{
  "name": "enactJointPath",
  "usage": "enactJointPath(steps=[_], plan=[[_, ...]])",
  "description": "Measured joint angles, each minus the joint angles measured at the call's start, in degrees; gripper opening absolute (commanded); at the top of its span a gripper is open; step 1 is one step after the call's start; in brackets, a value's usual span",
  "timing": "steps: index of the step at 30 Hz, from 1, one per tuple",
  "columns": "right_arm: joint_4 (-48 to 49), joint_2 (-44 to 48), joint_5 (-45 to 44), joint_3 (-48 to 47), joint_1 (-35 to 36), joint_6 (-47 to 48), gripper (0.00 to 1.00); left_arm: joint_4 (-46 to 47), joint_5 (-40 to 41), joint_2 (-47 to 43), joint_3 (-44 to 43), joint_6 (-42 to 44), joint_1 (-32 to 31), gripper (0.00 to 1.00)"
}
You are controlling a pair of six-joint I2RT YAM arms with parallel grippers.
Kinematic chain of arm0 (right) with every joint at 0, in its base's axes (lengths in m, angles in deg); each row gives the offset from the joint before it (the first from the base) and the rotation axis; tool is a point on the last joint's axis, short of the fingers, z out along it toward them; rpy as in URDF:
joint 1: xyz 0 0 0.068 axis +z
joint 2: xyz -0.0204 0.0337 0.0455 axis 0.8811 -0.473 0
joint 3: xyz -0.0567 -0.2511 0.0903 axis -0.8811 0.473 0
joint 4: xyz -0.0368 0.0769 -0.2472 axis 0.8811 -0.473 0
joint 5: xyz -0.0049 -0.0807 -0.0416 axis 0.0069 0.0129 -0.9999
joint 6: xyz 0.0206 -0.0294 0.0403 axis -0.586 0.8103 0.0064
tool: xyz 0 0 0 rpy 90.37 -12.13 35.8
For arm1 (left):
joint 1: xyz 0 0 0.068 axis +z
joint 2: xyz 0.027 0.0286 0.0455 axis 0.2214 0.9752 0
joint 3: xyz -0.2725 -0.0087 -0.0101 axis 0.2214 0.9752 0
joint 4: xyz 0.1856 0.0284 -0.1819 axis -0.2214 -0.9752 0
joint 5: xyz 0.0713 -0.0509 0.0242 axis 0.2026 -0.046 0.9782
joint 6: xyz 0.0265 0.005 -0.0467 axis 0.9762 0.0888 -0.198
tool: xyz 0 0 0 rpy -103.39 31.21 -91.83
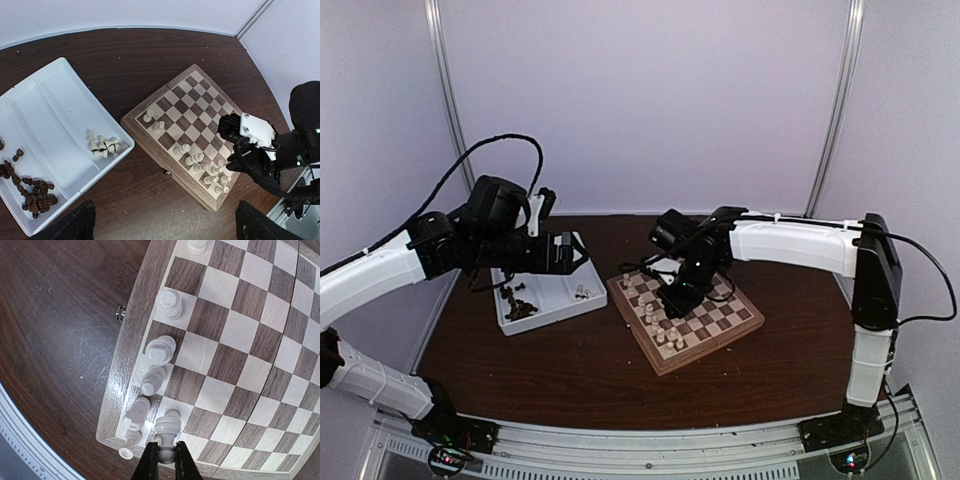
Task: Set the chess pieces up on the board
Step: Place the chess piece on the chessboard.
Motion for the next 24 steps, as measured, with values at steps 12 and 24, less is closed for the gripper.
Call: enactJointPath(steps=[12, 24], plan=[[-3.3, -6.2, -0.3, -4.9, -0.1, 1.1, 0.00, -1.8, 1.2, 0.0, 0.0, 2.5, 0.1, 0.97], [-5.1, -8.1, -1.8, -7.1, -0.5, 2.2, 0.02, -1.8, 2.1, 0.0, 0.0, 3.2, 0.2, 0.97]])
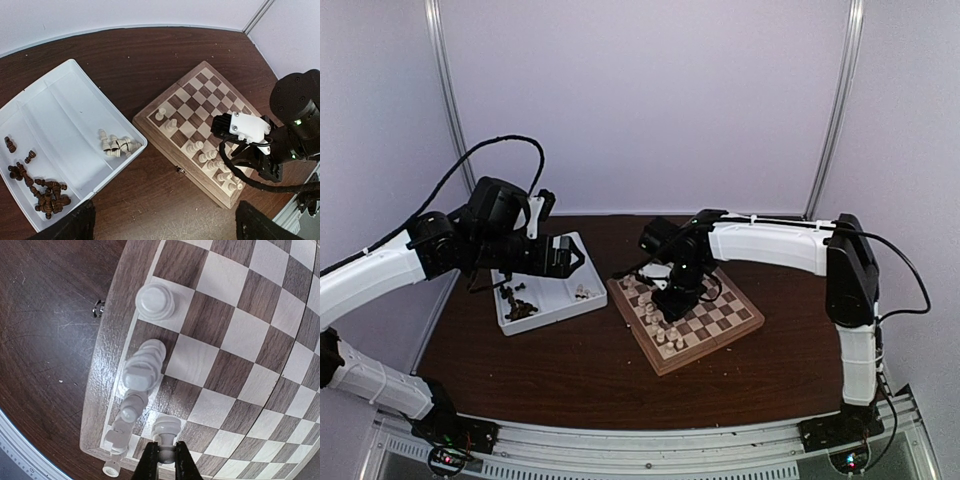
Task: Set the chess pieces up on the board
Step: Place the chess piece on the chessboard.
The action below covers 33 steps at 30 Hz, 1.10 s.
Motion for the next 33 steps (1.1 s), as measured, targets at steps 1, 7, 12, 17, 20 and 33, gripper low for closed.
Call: enactJointPath(steps=[1, 7, 12, 17, 20, 33], plan=[[-0.2, -0.2, -0.1, -0.2, 0.0, 0.1, 0.02, 0.0, 0.0, 0.0, 0.0, 0.0, 0.0, 0.97], [-0.7, -1.3, -0.7, -0.7, -0.1, 0.4, 0.04, 0.0, 0.1, 0.0, 0.0, 0.0, 0.0, 0.97], [-1.2, -2.6, -0.8, -2.0, -0.4, 0.4, 0.05, 0.0, 0.2, 0.0, 0.0, 0.0, 0.0, 0.97], [-1.4, -3.0, -0.9, -2.4, -0.7, 0.5, 0.07, -0.1, 0.2, 0.0, 0.0, 0.0, 0.1, 0.97], [-1.5, -3.0, -0.9, -2.4, -0.8, 0.5, 0.07, -0.1, 0.2, 0.0, 0.0, 0.0, 0.1, 0.97], [-2.2, -4.8, -0.4, -4.0, -0.9, 1.2, 0.11, -0.7, 0.2, 0.0, 0.0, 0.0, 0.3, 0.97]])
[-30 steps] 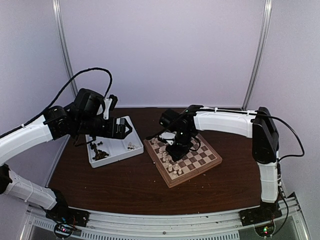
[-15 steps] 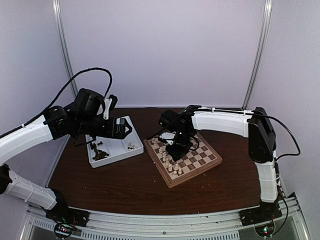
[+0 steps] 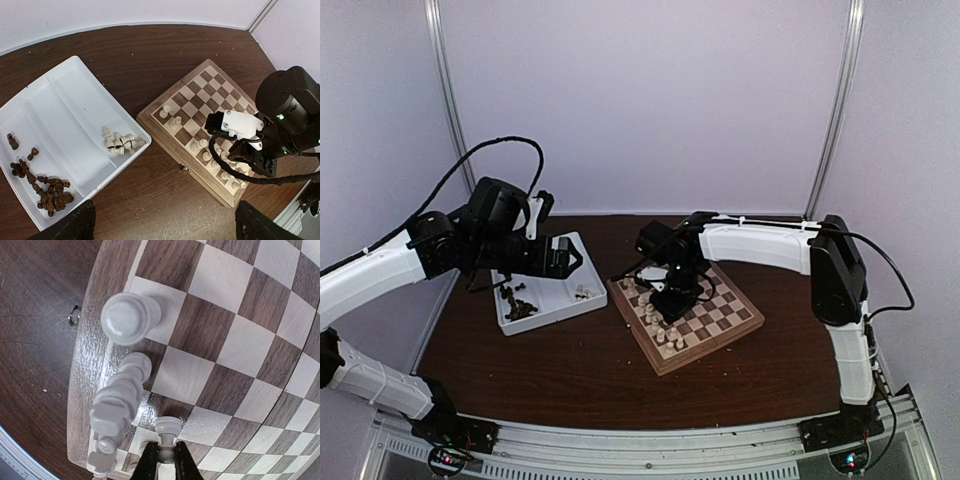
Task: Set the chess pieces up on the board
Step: Place the chess piece on the chessboard.
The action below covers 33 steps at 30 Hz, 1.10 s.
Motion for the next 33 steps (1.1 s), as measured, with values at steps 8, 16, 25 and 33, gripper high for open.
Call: enactJointPath(steps=[8, 16, 25, 33], plan=[[-0.3, -0.5, 0.5, -0.2, 0.0, 0.4, 0.18, -0.7, 0.0, 0.0, 0.0, 0.0, 0.2, 0.97], [-0.5, -0.6, 0.5, -1.2, 0.0, 0.5, 0.24, -0.8, 0.0, 0.0, 0.0, 0.0, 0.2, 0.97], [-1.3, -1.3, 0.4, -3.2, 0.0, 0.6, 0.25, -1.1, 0.3, 0.0, 0.0, 0.2, 0.5, 0.97], [-1.6, 0.7, -1.5, -2.1, 0.0, 1.5, 0.27, -2.0, 1.4, 1.4, 0.0, 1.4, 0.9, 0.95]])
